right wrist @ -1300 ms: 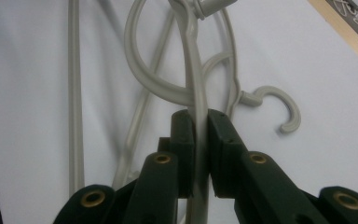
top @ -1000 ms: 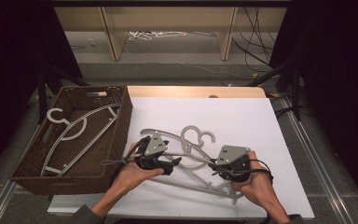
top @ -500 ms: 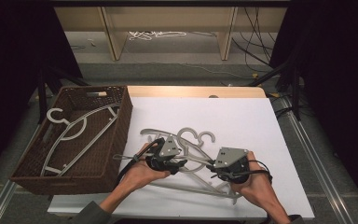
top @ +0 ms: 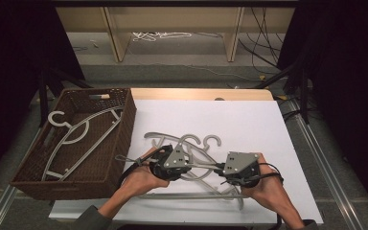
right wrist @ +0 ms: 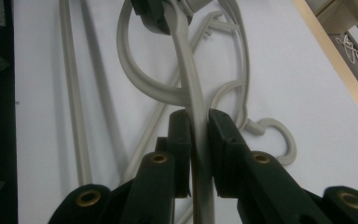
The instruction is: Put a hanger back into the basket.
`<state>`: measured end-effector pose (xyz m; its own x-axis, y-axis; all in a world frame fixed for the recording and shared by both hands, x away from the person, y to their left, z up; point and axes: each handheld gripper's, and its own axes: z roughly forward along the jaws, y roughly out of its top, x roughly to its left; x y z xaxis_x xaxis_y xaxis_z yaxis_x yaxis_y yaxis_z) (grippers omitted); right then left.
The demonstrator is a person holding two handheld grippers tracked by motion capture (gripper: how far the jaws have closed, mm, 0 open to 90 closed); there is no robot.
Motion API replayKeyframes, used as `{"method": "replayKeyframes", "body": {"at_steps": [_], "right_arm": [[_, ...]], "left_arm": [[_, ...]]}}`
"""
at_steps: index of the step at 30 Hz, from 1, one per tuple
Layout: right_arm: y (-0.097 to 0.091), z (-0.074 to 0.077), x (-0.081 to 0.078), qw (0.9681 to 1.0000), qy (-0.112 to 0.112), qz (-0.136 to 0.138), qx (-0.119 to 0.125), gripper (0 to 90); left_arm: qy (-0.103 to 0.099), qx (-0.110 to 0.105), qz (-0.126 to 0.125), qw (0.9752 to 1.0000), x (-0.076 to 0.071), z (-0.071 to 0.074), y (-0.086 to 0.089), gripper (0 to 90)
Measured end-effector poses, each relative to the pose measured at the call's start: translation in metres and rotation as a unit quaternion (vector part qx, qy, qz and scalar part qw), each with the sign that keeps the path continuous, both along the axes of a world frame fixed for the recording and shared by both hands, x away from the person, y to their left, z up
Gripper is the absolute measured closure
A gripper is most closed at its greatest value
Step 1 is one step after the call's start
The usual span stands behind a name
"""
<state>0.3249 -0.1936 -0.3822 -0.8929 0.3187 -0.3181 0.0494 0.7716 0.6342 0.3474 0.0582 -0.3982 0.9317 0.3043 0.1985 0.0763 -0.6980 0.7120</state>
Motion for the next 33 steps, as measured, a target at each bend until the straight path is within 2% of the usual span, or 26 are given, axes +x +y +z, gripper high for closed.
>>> {"method": "replayKeyframes", "body": {"at_steps": [4, 7, 8, 9, 10, 11, 12, 13, 16, 17, 18, 20, 21, 24, 25, 26, 28, 29, 30, 31, 32, 33], "right_arm": [[0.0, 0.001, 0.001, 0.9999, -0.007, -0.012, 0.007, 74.7], [0.0, 0.002, 0.001, 0.9996, -0.005, -0.023, 0.018, 71.8], [0.0, 0.003, 0.002, 0.9991, -0.003, -0.033, 0.028, 68.2], [-0.001, 0.005, 0.003, 0.9983, -0.002, -0.043, 0.04, 60.0], [-0.003, 0.009, 0.003, 0.9957, 0.0, -0.06, 0.07, 47.5], [-0.003, 0.009, 0.003, 0.9957, 0.0, -0.06, 0.07, 47.5], [-0.006, 0.016, 0.003, 0.9899, -0.012, -0.091, 0.108, 39.9], [-0.008, 0.02, 0.003, 0.9867, -0.012, -0.103, 0.125, 37.7], [-0.011, 0.024, 0.003, 0.9784, -0.022, -0.127, 0.161, 30.8], [-0.011, 0.024, 0.003, 0.9784, -0.022, -0.127, 0.161, 30.8], [-0.013, 0.025, 0.003, 0.974, -0.024, -0.14, 0.176, 28.7], [-0.014, 0.026, 0.003, 0.97, -0.038, -0.145, 0.191, 28.7], [-0.015, 0.026, 0.002, 0.9689, -0.034, -0.147, 0.196, 28.6], [-0.017, 0.027, -0.001, 0.9672, -0.038, -0.145, 0.205, 26.9], [-0.017, 0.026, -0.003, 0.9653, -0.036, -0.145, 0.214, 23.9], [-0.018, 0.025, -0.004, 0.9651, -0.038, -0.141, 0.217, 21.5], [-0.018, 0.022, -0.007, 0.9651, -0.034, -0.141, 0.218, 21.9], [-0.018, 0.022, -0.007, 0.9651, -0.034, -0.141, 0.218, 21.9], [-0.018, 0.017, -0.013, 0.9643, -0.03, -0.138, 0.224, 22.0], [-0.018, 0.015, -0.015, 0.9646, -0.028, -0.138, 0.223, 22.0], [-0.017, 0.013, -0.017, 0.9634, -0.031, -0.139, 0.227, 22.0], [-0.018, 0.011, -0.019, 0.9637, -0.026, -0.136, 0.228, 22.0]], "left_arm": [[0.009, -0.006, -0.006, 0.9999, -0.003, 0.001, 0.002, 80.3], [0.012, -0.012, 0.001, 0.9998, -0.004, 0.002, 0.004, 80.7], [0.014, -0.018, 0.004, 0.9997, -0.004, 0.003, 0.005, 80.7], [0.012, -0.024, 0.008, 0.9996, -0.003, 0.004, 0.007, 80.7], [0.015, -0.03, 0.015, 0.9993, -0.002, 0.006, 0.009, 80.8], [0.018, -0.033, 0.022, 0.999, 0.0, 0.007, 0.012, 80.8], [0.02, -0.038, 0.03, 0.9986, 0.002, 0.008, 0.015, 80.8], [0.023, -0.042, 0.037, 0.9982, 0.003, 0.01, 0.019, 80.8], [0.027, -0.054, 0.065, 0.996, 0.007, 0.017, 0.031, 80.8], [0.027, -0.054, 0.065, 0.996, 0.007, 0.017, 0.031, 80.8], [0.032, -0.063, 0.08, 0.9943, 0.009, 0.019, 0.037, 80.8], [0.036, -0.071, 0.093, 0.9925, 0.011, 0.022, 0.043, 80.8], [0.038, -0.075, 0.1, 0.9914, 0.012, 0.023, 0.047, 80.8], [0.04, -0.086, 0.118, 0.9884, 0.014, 0.029, 0.06, 80.8], [0.042, -0.095, 0.125, 0.9866, 0.014, 0.031, 0.064, 80.8], [0.045, -0.106, 0.131, 0.9846, 0.014, 0.032, 0.067, 80.8], [0.049, -0.113, 0.137, 0.9829, 0.015, 0.037, 0.074, 80.8], [0.049, -0.113, 0.137, 0.9829, 0.015, 0.037, 0.074, 80.8], [0.055, -0.119, 0.151, 0.9799, 0.016, 0.041, 0.08, 80.8], [0.056, -0.127, 0.155, 0.9781, 0.015, 0.042, 0.08, 80.8], [0.06, -0.122, 0.155, 0.9786, 0.016, 0.045, 0.082, 80.8], [0.056, -0.12, 0.157, 0.9787, 0.015, 0.048, 0.083, 80.8]]}}
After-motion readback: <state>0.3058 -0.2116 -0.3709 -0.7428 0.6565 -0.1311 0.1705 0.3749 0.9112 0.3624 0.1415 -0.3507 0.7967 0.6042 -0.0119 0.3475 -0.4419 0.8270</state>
